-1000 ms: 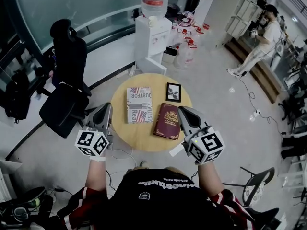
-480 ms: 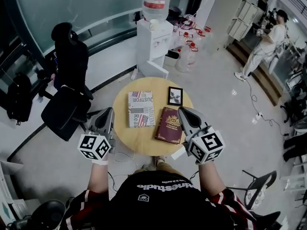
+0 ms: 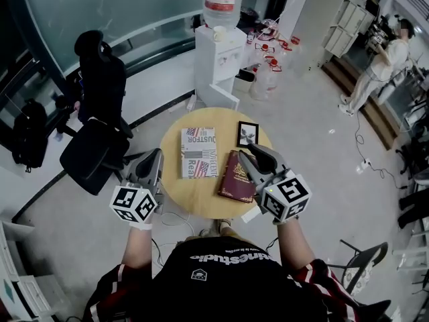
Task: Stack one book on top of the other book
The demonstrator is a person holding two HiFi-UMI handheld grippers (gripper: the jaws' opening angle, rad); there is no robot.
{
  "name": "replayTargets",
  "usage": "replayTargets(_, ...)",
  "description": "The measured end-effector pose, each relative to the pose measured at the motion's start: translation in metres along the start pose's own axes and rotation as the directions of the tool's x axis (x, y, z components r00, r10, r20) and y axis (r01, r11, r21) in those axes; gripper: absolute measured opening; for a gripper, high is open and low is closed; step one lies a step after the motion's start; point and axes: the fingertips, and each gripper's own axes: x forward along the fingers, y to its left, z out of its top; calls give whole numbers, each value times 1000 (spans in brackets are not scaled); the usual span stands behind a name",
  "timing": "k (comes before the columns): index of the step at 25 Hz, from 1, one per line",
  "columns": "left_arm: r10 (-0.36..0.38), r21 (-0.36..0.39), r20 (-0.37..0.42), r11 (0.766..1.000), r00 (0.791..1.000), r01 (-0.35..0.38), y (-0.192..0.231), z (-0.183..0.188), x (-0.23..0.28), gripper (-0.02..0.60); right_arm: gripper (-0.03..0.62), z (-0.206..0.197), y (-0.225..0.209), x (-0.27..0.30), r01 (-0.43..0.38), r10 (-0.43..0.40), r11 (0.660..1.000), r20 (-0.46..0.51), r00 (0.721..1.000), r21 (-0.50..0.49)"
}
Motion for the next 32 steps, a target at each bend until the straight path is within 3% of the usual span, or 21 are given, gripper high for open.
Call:
replayTargets(4, 1, 0, -18, 1000, 1000, -1, 1, -10, 6, 15, 175, -18, -7, 10, -14, 15, 999, -31, 999, 32)
replayTargets(14, 10, 35, -77, 999, 997, -8, 9, -41, 20, 15, 178, -84, -27, 47, -6, 21, 995, -148, 989, 103)
replayTargets(32, 66, 7, -126, 998, 990, -66, 35, -64, 29, 15, 178, -223, -65, 122, 22, 46, 986, -397, 917, 166)
